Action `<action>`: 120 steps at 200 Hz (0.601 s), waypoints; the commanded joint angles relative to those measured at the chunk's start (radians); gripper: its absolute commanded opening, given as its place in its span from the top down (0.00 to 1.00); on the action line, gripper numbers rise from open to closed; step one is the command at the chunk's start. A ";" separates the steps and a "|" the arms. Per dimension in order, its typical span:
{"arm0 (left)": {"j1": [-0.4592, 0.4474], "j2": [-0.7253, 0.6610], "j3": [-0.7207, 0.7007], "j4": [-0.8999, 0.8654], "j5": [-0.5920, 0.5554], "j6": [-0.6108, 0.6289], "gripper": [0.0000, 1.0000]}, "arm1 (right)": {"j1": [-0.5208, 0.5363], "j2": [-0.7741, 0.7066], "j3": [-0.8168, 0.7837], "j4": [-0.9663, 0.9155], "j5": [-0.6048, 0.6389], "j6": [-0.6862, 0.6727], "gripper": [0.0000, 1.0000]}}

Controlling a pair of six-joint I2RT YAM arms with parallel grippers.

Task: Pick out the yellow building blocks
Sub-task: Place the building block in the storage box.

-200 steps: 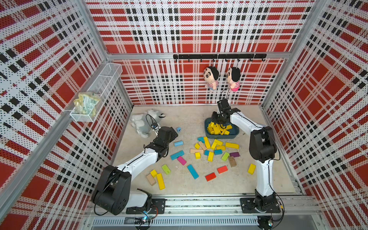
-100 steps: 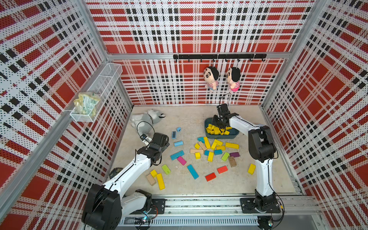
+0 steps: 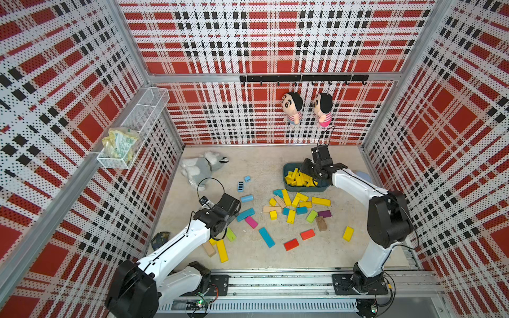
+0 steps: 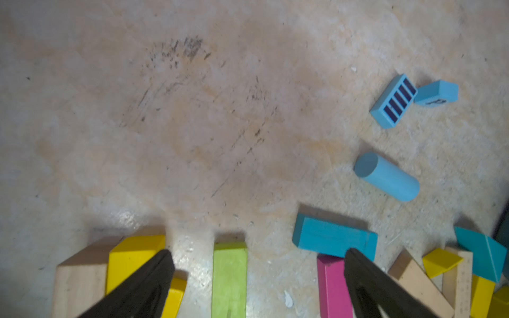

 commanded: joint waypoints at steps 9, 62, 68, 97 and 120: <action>-0.078 -0.012 -0.025 -0.087 -0.003 -0.079 0.08 | 0.076 -0.128 -0.146 0.046 -0.003 -0.022 0.55; -0.265 -0.034 -0.128 -0.116 0.021 -0.273 0.18 | 0.147 -0.291 -0.285 -0.001 0.032 -0.021 0.57; -0.287 -0.036 -0.139 -0.115 0.021 -0.294 0.19 | 0.146 -0.309 -0.299 0.001 0.038 -0.021 0.57; -0.360 -0.051 -0.180 -0.142 0.019 -0.394 0.21 | 0.146 -0.360 -0.323 -0.017 0.056 -0.041 0.58; -0.386 -0.079 -0.218 -0.152 0.027 -0.442 0.25 | 0.146 -0.374 -0.328 -0.034 0.065 -0.051 0.59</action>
